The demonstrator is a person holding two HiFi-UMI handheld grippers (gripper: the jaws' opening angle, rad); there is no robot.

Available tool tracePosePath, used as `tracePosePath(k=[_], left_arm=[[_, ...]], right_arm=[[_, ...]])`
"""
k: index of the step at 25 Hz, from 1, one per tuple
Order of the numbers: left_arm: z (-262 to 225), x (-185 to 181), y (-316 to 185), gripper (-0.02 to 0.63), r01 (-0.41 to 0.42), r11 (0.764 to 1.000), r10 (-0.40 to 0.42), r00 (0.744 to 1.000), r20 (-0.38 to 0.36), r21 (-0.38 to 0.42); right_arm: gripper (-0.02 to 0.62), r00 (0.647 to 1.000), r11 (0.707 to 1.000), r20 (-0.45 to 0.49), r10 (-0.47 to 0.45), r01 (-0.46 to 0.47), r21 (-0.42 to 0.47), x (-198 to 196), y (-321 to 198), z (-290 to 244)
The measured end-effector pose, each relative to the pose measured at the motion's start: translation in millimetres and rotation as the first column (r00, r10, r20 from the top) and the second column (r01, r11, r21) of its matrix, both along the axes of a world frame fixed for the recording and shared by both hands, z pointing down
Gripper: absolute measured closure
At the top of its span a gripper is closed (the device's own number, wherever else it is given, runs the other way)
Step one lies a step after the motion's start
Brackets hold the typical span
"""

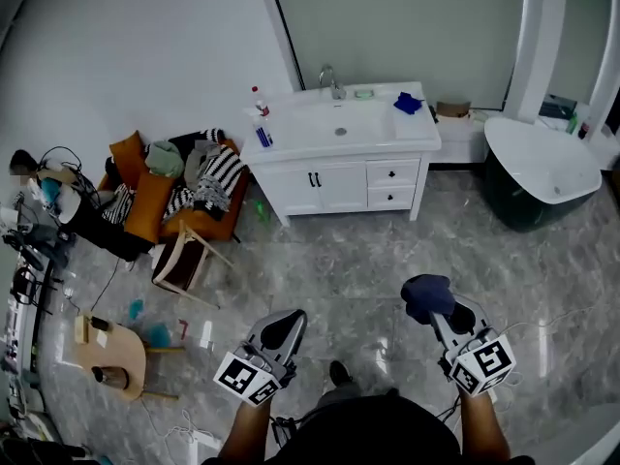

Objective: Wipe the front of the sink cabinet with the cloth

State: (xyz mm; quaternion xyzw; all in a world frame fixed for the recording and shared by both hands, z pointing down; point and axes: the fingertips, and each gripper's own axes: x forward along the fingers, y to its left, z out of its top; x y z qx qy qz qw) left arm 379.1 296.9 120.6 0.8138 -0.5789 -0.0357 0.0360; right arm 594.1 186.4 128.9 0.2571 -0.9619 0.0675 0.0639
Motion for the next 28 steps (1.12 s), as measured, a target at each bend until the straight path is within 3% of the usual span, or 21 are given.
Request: tracePosePath(k=[5, 11, 15, 21, 28], left_arm=[[-13, -37, -43, 0.602, -0.057, 0.996, 0.054, 0.998, 0.037, 0.075], [-12, -77, -83, 0.603, -0.123, 0.989, 0.120, 0.992, 0.038, 0.079], [-7, -94, -102, 0.603, -0.111, 0.990, 0.111, 0.994, 0.000, 0.082], [13, -107, -141, 0.603, -0.065, 0.998, 0.065, 0.998, -0.012, 0.011], [4, -103, -199, 0.603, -0.014, 0.999, 0.015, 1.000, 0.016, -0.037]], right_arm=[[0.538, 0.999, 0.999, -0.027, 0.037, -0.036, 0.034, -39, -20, -18], [0.538, 0.997, 0.996, -0.034, 0.071, -0.069, 0.056, -89, -40, -34], [0.538, 0.995, 0.998, -0.085, 0.054, -0.051, 0.031, -102, -58, -25], [0.538, 0.996, 1.000, -0.090, 0.004, -0.006, -0.022, -127, -117, -5], [0.538, 0.997, 0.996, -0.019, -0.077, 0.076, -0.043, -147, -201, -5]])
